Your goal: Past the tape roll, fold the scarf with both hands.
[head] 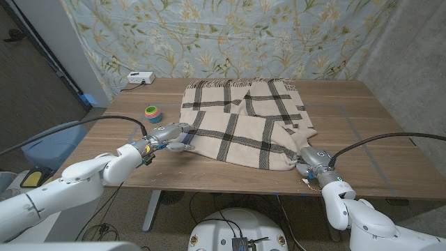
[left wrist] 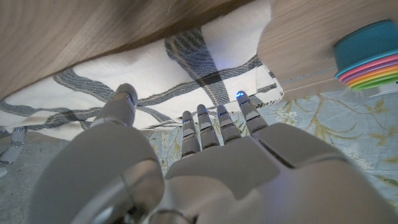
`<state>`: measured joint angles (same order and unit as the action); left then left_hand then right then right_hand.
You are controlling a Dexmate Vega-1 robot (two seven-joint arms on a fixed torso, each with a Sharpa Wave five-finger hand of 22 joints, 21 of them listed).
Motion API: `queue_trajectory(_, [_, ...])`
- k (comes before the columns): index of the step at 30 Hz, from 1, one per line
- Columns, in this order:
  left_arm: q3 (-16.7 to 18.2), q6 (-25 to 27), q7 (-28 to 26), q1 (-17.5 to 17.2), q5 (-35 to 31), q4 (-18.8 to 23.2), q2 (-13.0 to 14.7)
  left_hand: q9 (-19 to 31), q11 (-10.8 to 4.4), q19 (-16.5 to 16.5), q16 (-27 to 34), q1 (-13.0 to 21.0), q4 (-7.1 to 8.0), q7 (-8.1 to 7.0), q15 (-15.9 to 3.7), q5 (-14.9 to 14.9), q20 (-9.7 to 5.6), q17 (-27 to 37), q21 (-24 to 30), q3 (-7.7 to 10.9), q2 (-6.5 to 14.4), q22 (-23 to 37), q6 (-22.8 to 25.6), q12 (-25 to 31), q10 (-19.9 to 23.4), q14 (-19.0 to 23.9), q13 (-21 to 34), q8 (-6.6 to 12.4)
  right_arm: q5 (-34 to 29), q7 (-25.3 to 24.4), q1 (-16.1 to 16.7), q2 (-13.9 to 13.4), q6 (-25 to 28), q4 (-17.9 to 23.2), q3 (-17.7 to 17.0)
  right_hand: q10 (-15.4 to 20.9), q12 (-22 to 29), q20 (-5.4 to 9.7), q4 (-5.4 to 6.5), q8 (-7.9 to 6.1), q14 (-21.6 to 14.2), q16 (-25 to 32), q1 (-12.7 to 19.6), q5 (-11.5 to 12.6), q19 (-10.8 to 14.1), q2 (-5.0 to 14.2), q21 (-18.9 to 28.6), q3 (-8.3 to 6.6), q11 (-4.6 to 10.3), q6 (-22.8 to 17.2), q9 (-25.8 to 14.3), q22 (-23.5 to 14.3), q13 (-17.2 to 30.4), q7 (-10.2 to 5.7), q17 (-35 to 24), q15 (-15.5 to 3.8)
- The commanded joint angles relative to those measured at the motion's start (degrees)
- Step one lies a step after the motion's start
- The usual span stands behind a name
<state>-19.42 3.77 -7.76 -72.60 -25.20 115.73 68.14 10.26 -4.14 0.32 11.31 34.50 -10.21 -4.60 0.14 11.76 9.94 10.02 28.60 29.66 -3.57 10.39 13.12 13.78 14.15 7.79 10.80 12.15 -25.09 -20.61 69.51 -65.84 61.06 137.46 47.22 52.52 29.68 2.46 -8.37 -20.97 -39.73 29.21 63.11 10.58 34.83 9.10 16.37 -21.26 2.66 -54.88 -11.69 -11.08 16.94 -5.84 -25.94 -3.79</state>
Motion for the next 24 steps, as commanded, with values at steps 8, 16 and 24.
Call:
queue_trajectory(8, [-5.8,8.0,5.9,4.2,-9.4,1.8,-0.6,0.3,-2.35,3.0,1.4,6.3,0.41,-0.99,-3.15,0.8,-0.52,0.1,-0.4,-0.75,0.1,0.2,2.5,1.0,4.8,6.3,0.3,0.21,-1.8,-2.0,4.5,1.9,-3.6,-1.2,-5.9,0.3,0.6,-0.12,0.38,0.2,0.1,-0.8,0.1,0.3,0.2,0.69,0.3,-0.34,0.14,-0.2,-0.1,-0.3,0.5,0.53,0.0,-8.47])
queue_trajectory(16, [-9.9,10.9,2.6,6.8,-19.5,-1.3,-3.6,0.5,-3.84,7.8,1.4,15.5,0.72,-2.3,-5.76,-1.4,-2.49,0.2,0.2,-0.55,6.9,0.4,10.8,1.4,12.0,11.2,0.2,0.92,-1.8,-2.5,6.2,2.2,-3.6,-0.9,-7.7,0.2,0.8,-0.18,0.4,0.25,0.1,-1.1,0.2,0.3,0.1,0.68,0.4,-0.41,0.07,-0.2,-0.2,-0.3,0.7,0.54,-0.1,-8.51])
queue_trajectory(24, [-13.6,12.6,4.5,9.9,-25.7,-4.4,-5.8,0.6,-4.12,8.0,0.8,18.6,0.65,-3.38,-6.61,-1.6,-2.83,0.1,-0.4,-2.31,7.5,0.4,16.6,2.2,17.5,11.6,0.3,1.71,-2.3,-1.8,6.2,2.3,-3.3,-0.8,-8.2,0.1,1.1,-0.17,0.43,0.34,0.0,-1.3,0.3,0.4,0.1,0.67,0.5,-0.42,0.1,-0.2,-0.2,-0.3,1.0,0.63,-0.2,-8.57])
